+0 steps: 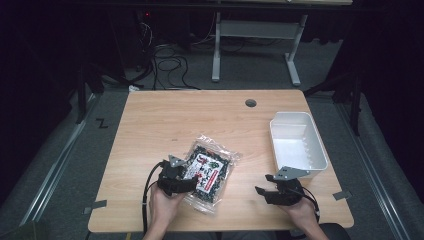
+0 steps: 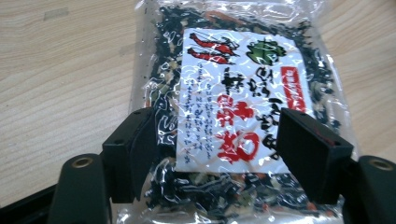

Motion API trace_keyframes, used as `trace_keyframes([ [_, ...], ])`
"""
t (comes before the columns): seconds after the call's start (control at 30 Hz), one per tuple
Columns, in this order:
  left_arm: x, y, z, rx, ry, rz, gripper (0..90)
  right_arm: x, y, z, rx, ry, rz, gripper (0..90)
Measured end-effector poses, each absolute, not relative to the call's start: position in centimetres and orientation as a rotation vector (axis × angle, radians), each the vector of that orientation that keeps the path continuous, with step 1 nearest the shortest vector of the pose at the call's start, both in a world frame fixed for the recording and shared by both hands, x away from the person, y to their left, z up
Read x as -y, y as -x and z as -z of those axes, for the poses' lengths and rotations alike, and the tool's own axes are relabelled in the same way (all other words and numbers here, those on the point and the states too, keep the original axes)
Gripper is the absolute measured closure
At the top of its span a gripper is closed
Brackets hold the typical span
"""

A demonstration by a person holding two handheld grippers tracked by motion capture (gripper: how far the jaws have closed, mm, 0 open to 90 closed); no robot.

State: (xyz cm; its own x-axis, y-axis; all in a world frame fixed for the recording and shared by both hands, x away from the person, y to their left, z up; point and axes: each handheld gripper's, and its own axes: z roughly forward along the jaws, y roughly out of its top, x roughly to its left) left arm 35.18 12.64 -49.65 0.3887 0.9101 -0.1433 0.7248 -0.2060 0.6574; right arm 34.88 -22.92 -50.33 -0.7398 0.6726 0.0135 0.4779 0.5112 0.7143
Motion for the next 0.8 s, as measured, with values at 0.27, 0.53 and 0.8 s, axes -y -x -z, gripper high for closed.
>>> trace_keyframes([
  [0.27,-12.4,-36.7,50.2,-1.463,-1.998,-0.399,27.3,23.0,-34.9,50.3,-2.483,-0.966,-1.051,39.4],
  [0.53,-11.7,-37.7,50.8,-1.485,-2.041,-0.419,25.7,23.0,-34.9,50.3,-2.472,-0.983,-1.053,39.8],
  [0.8,-10.6,-38.0,51.4,-1.467,-2.095,-0.417,25.2,23.0,-34.8,50.2,-2.466,-0.979,-1.053,39.7],
])
